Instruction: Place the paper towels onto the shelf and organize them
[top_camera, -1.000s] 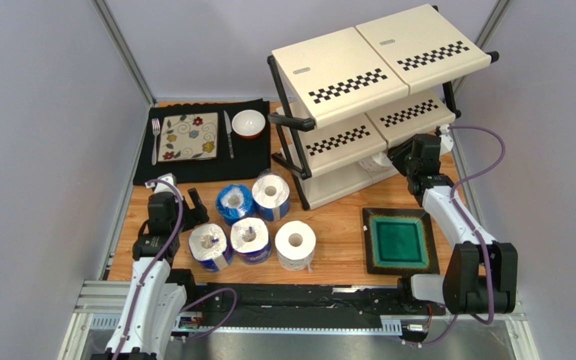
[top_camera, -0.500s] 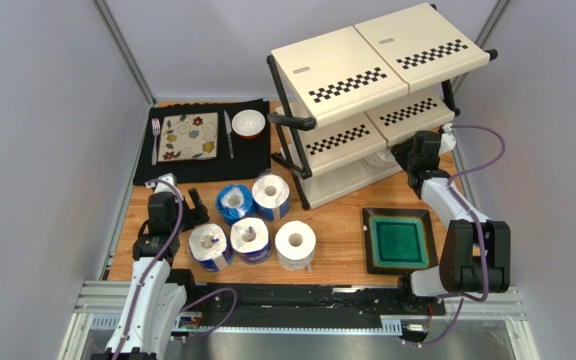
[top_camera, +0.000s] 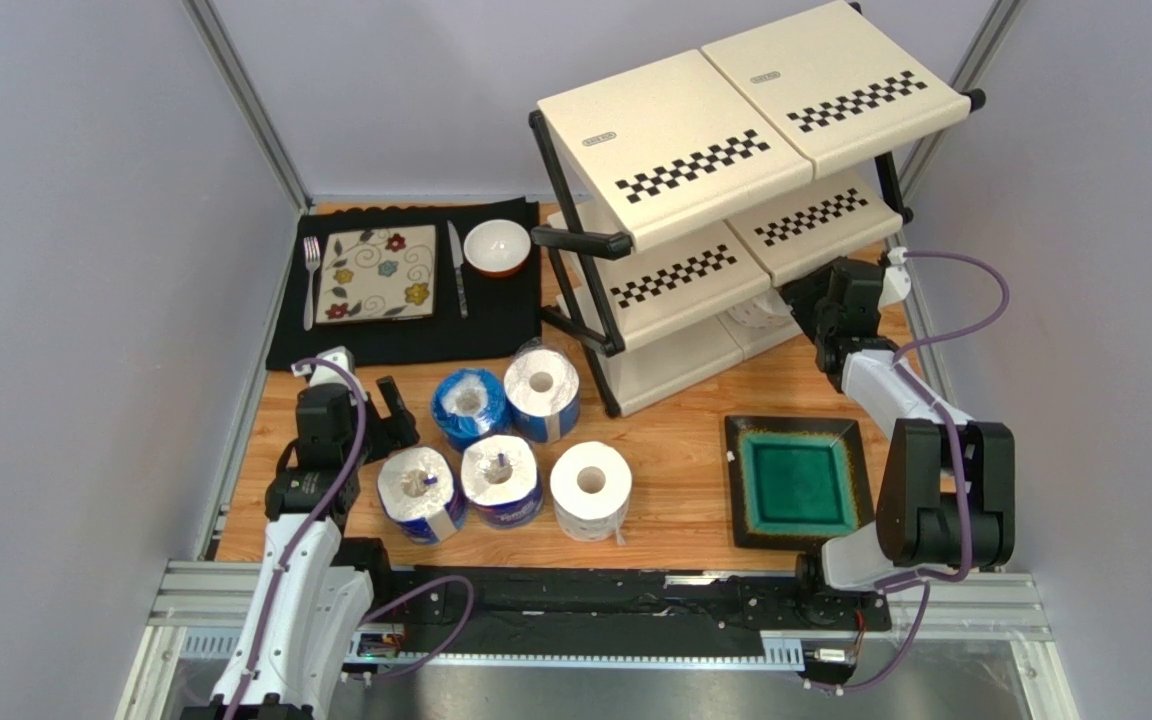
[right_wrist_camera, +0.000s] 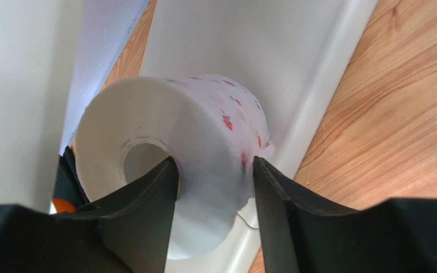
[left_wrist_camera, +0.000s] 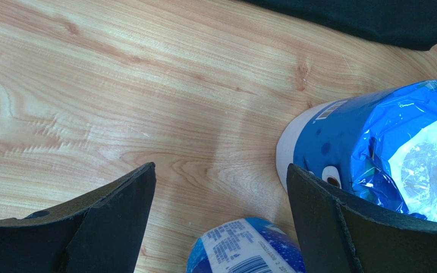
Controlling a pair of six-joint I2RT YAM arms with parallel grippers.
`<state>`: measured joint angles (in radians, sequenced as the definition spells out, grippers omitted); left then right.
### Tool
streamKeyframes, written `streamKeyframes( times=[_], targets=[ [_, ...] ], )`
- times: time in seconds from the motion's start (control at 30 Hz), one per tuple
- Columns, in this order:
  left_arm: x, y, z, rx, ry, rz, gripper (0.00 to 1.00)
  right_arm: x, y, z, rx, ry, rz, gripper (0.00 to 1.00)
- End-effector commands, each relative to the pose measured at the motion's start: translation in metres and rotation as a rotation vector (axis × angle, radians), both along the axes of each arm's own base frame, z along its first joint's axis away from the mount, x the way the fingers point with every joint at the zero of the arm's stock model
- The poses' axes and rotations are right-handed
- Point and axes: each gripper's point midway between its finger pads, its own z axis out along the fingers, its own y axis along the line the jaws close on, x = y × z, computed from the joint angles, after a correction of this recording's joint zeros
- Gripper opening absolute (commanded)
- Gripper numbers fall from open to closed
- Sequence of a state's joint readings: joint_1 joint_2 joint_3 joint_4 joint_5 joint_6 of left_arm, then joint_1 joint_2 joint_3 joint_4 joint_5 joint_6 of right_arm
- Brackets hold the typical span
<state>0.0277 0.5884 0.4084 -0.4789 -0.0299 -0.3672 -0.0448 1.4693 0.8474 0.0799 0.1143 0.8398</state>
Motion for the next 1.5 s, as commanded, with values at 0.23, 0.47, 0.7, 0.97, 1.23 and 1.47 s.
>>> streamKeyframes(
  times=[0.23, 0.47, 0.7, 0.97, 1.23, 1.47],
  targets=[
    [0.005, -0.001, 0.011, 0.006, -0.033, -0.014, 0.93, 0.015, 0.016, 0.041, 0.055, -0.162, 0.109, 0.60],
    [0.006, -0.001, 0.011, 0.004, -0.031, -0.017, 0.93, 0.004, 0.019, 0.052, 0.069, -0.204, 0.135, 0.61],
    [0.006, -0.002, 0.010, 0.002, -0.030, -0.019, 0.93, -0.012, 0.019, 0.065, 0.067, -0.234, 0.142, 0.62],
    [0.006, -0.002, 0.010, 0.001, -0.028, -0.021, 0.93, -0.055, 0.035, 0.066, 0.127, -0.203, 0.189, 0.62],
    [0.006, -0.003, 0.009, -0.005, -0.024, -0.024, 0.93, -0.152, 0.098, 0.082, 0.037, -0.123, 0.364, 0.67],
    [0.006, -0.003, 0.009, -0.005, -0.025, -0.024, 0.93, -0.208, 0.154, 0.065, 0.023, -0.025, 0.573, 0.68]
  ],
)
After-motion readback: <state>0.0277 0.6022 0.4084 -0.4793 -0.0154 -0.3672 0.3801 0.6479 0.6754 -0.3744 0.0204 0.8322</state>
